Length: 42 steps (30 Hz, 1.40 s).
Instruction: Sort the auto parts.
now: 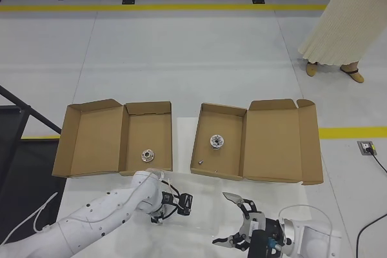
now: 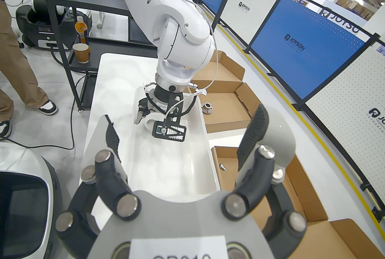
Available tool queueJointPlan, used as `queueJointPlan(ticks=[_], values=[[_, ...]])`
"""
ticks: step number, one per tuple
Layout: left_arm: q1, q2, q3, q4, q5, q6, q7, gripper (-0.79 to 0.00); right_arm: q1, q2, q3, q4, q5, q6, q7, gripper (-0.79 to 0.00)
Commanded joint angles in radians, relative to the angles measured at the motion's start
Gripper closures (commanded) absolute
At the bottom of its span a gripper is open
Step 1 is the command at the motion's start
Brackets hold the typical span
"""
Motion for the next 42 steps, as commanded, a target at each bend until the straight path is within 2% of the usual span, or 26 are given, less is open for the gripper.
queueJointPlan(ticks=[1,9,17,22,26,34,42], values=[[0.008,0.003,-0.009,-0.005,0.018,0.018,0.009,-0.631,0.0,0.0,0.0,0.0,0.0,0.0,0.0,-0.785],[0.051,0.019,-0.039,-0.014,0.092,0.049,0.06,-0.533,0.0,0.0,0.0,0.0,0.0,0.0,0.0,-0.785],[0.089,0.032,-0.073,-0.024,0.158,0.078,0.104,-0.511,0.0,0.0,0.0,0.0,0.0,0.0,0.0,-0.785],[0.112,0.04,-0.096,-0.037,0.198,0.09,0.126,-0.462,0.0,0.0,0.0,0.0,0.0,0.0,0.0,-0.785],[0.13,0.044,-0.112,-0.044,0.215,0.089,0.135,-0.388,0.0,0.0,0.0,0.0,0.0,0.0,0.0,-0.785],[0.159,0.044,-0.139,-0.051,0.244,0.089,0.142,-0.385,0.0,0.0,0.0,0.0,0.0,0.0,0.0,-0.785],[0.172,0.031,-0.156,-0.031,0.265,0.08,0.157,-0.434,0.0,0.0,0.0,0.0,0.0,0.0,0.0,-0.785]])
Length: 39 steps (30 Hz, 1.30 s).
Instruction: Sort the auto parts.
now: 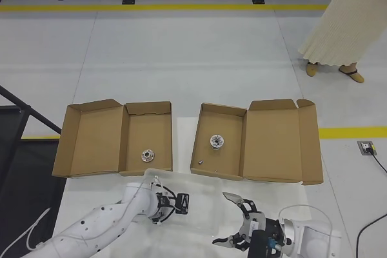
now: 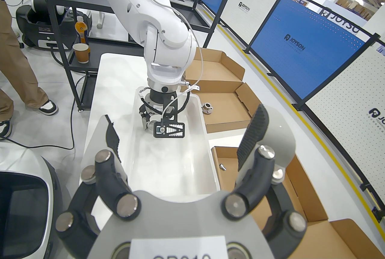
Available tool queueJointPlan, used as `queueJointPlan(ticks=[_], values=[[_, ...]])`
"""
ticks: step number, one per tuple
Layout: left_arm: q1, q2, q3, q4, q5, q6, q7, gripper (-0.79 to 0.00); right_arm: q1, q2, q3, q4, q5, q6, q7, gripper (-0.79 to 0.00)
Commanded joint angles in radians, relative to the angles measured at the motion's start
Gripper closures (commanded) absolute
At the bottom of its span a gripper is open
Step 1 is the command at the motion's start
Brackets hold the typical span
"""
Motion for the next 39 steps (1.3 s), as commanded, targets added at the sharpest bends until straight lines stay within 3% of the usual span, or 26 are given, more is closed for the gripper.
queueJointPlan(ticks=[1,8,10,12,15,29,39], values=[[0.003,-0.005,-0.004,0.007,0.004,-0.003,0.004,-0.431,0.0,0.0,0.0,0.0,0.0,0.0,0.0,-0.785],[0.009,-0.019,-0.016,0.03,0.017,-0.013,0.009,-0.357,0.0,0.0,0.0,0.0,0.0,0.0,0.0,-0.785],[0.011,-0.022,-0.019,0.032,0.02,-0.018,0.007,-0.262,0.0,0.0,0.0,0.0,0.0,0.0,0.0,-0.785],[0.012,-0.024,-0.026,0.032,0.024,-0.021,0.004,-0.117,0.0,0.0,0.0,0.0,0.0,0.0,0.0,-0.785],[0.014,-0.023,-0.039,0.026,0.026,-0.025,-0.004,0.0,0.0,0.0,0.0,0.0,0.0,0.0,0.0,-0.785],[0.061,0.025,-0.162,-0.162,-0.036,-0.091,-0.096,0.0,0.0,0.0,0.0,0.0,0.0,0.0,0.0,-0.785],[0.12,0.109,-0.336,-0.359,-0.091,-0.103,-0.173,0.0,0.0,0.0,0.0,0.0,0.0,0.0,0.0,-0.785]])
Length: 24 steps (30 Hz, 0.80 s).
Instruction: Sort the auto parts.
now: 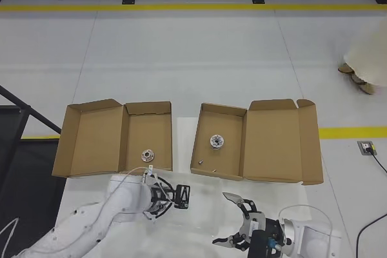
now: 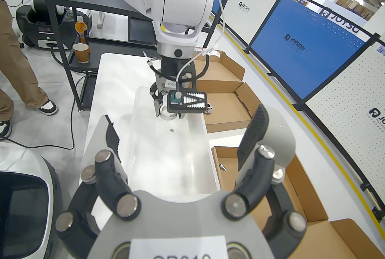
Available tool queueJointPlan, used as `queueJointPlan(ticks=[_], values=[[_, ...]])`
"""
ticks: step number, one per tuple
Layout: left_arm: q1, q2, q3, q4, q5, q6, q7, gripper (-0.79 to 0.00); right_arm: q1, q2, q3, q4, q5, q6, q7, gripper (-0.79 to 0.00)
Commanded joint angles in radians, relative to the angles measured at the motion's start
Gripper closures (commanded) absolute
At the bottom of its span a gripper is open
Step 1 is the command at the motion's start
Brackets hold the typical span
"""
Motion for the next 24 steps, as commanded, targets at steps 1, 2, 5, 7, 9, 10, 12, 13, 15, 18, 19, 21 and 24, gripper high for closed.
queueJointPlan(ticks=[1,2,5,7,9,10,12,13,15,18,19,21,24], values=[[0.013,0.023,-0.048,-0.034,-0.01,-0.001,0.001,0.0,0.0,0.0,0.0,0.0,0.0,0.0,0.0,-0.785],[0.021,0.036,-0.075,-0.046,-0.012,-0.003,0.003,0.0,0.0,0.0,0.0,0.0,0.0,0.0,0.0,-0.785],[0.056,0.075,-0.161,-0.082,-0.019,-0.008,0.008,0.0,0.0,0.0,0.0,0.0,0.0,0.0,0.0,-0.785],[0.072,0.092,-0.21,-0.093,-0.026,-0.011,0.012,0.0,0.0,0.0,0.0,0.0,0.0,0.0,0.0,-0.785],[0.094,0.111,-0.268,-0.097,-0.042,-0.028,0.028,0.0,0.0,0.0,0.0,0.0,0.0,0.0,0.0,-0.785],[0.106,0.12,-0.298,-0.097,-0.05,-0.037,0.038,0.0,0.0,0.0,0.0,0.0,0.0,0.0,0.0,-0.785],[0.139,0.135,-0.35,-0.108,-0.06,-0.045,0.05,0.0,0.0,0.0,0.0,0.0,0.0,0.0,0.0,-0.785],[0.145,0.137,-0.357,-0.112,-0.061,-0.045,0.052,0.0,0.0,0.0,0.0,0.0,0.0,0.0,0.0,-0.785],[0.145,0.137,-0.357,-0.112,-0.061,-0.045,0.052,0.0,0.0,0.0,0.0,0.0,0.0,0.0,0.0,-0.785],[0.145,0.137,-0.357,-0.112,-0.061,-0.045,0.052,0.0,0.0,0.0,0.0,0.0,0.0,0.0,0.0,-0.785],[0.145,0.137,-0.357,-0.112,-0.061,-0.045,0.052,0.0,0.0,0.0,0.0,0.0,0.0,0.0,0.0,-0.785],[0.145,0.137,-0.357,-0.112,-0.061,-0.045,0.052,0.0,0.0,0.0,0.0,0.0,0.0,0.0,0.0,-0.785],[0.145,0.137,-0.357,-0.112,-0.061,-0.045,0.052,0.0,0.0,0.0,0.0,0.0,0.0,0.0,0.0,-0.785]])
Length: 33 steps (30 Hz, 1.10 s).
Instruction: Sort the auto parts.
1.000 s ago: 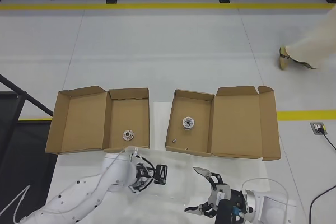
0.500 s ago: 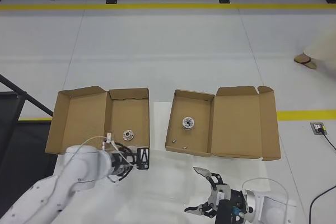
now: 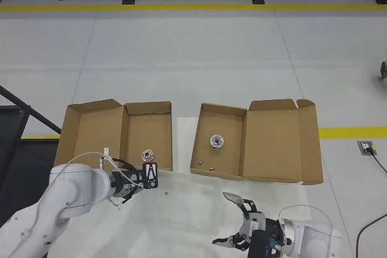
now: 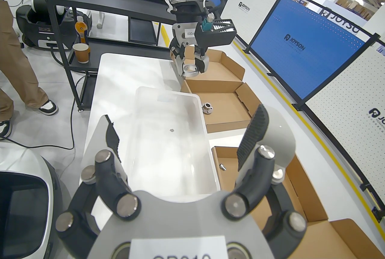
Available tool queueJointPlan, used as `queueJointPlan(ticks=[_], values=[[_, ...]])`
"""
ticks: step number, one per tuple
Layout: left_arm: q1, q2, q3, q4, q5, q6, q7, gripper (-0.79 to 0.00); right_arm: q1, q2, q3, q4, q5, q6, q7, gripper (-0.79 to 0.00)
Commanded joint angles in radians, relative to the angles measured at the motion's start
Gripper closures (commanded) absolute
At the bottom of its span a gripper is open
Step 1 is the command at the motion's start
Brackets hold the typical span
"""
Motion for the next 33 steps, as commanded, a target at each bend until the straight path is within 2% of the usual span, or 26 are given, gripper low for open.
queueJointPlan(ticks=[1,5,11,15,20,28,33], values=[[0.0,0.0,0.0,0.0,0.0,0.0,0.0,0.0,0.0,0.0,0.0,0.0,0.0,0.0,0.0,-0.785],[-0.003,-0.002,0.005,0.028,0.042,0.009,0.023,0.0,0.0,0.0,0.0,0.0,0.0,0.0,0.0,-0.785],[-0.099,-0.004,-0.007,0.162,0.03,-0.056,0.05,0.0,0.0,0.0,0.0,0.0,0.0,0.0,0.0,-0.785],[-0.184,-0.002,0.031,0.276,0.044,-0.105,0.099,0.0,0.0,0.0,0.0,0.0,0.0,0.0,0.0,-0.785],[-0.31,-0.019,0.141,0.408,0.065,-0.134,0.127,0.0,0.0,0.0,0.0,0.0,0.0,0.0,0.0,-0.785],[-0.505,-0.089,0.432,0.585,0.032,-0.134,0.127,0.0,0.0,0.0,0.0,0.0,0.0,0.0,0.0,-0.785],[-0.525,-0.099,0.455,0.603,0.023,-0.134,0.128,0.0,0.0,0.0,0.0,0.0,0.0,0.0,0.0,-0.785]])
